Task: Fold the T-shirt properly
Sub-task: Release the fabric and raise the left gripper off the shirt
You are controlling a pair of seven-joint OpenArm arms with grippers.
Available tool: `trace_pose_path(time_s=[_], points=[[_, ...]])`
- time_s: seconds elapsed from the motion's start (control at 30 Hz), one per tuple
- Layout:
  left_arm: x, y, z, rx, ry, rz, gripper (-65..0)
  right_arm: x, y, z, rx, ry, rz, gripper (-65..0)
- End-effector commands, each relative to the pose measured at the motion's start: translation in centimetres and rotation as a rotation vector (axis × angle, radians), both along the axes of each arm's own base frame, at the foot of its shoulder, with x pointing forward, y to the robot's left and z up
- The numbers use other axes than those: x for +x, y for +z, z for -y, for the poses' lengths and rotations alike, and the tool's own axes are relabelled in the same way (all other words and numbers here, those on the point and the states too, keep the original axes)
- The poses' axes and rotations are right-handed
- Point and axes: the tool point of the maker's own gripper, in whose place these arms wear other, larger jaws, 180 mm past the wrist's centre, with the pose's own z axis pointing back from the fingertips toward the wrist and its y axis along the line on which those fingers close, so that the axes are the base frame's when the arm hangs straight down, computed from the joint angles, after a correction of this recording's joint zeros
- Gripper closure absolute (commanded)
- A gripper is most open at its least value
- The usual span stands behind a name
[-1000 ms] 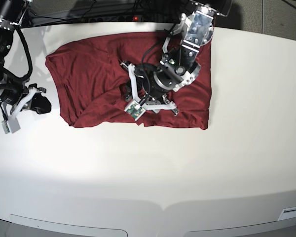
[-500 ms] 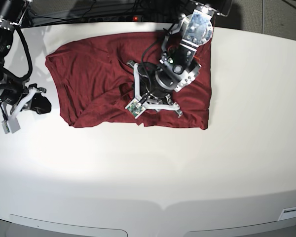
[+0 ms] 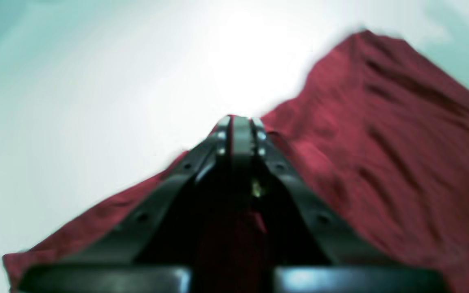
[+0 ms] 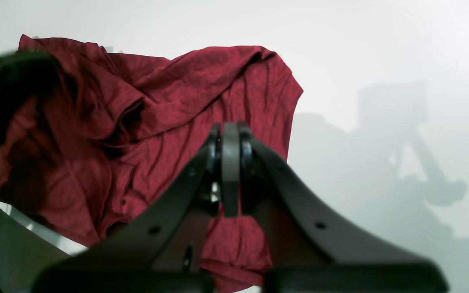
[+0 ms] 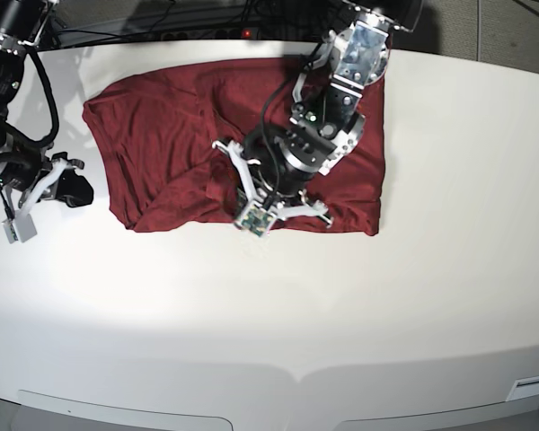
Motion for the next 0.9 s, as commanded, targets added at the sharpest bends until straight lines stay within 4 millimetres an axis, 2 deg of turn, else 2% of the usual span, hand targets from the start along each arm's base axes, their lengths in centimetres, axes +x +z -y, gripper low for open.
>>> trace_pose_path(time_s=[0.0,0.2,0.23,0.33,0.4,0.53,0.63,0.77,0.87], points=[[0.8,1.6,0.5,-0.043,0.012,0.048,0.0,0.8,1.6,0.3,-0.003,0.007,0.055,0.0],[0.4,0.0,0.8,-0.103,0.034,-0.018,0.0,0.8,1.6,0.2,-0.003,0.007,0.054,0.0],[0.3,-0.2,1.0,-0.128,0.035,-0.028,-3.2,0.8,1.6,0.3,-0.003,0.007,0.055,0.0],[0.2,-0.2,1.4,-0.2,0.039,-0.035,-21.5,0.8,1.6,0.2,-0.003,0.007,0.055,0.0],[0.3,0.2,1.6,-0.257,0.048,-0.033,-27.1,0.8,1.6,0.2,-0.003,0.007,0.055,0.0],[0.6,1.2,1.9,-0.368,0.068,-0.049,-27.1,0.8,1.6,0.3,-0.003,0.007,0.054,0.0],[1.1,1.7,1.9,-0.381,0.069,-0.042,-27.1,0.8,1.6,0.3,-0.004,0.007,0.054,0.0],[1.8,1.7,2.0,-0.337,0.051,-0.069,-27.0,0.8,1.6,0.3,-0.004,0.007,0.054,0.0],[2.0,0.8,1.6,-0.217,0.031,-0.101,-27.0,0.8,1.6,0.3,-0.005,0.006,0.054,0.0]])
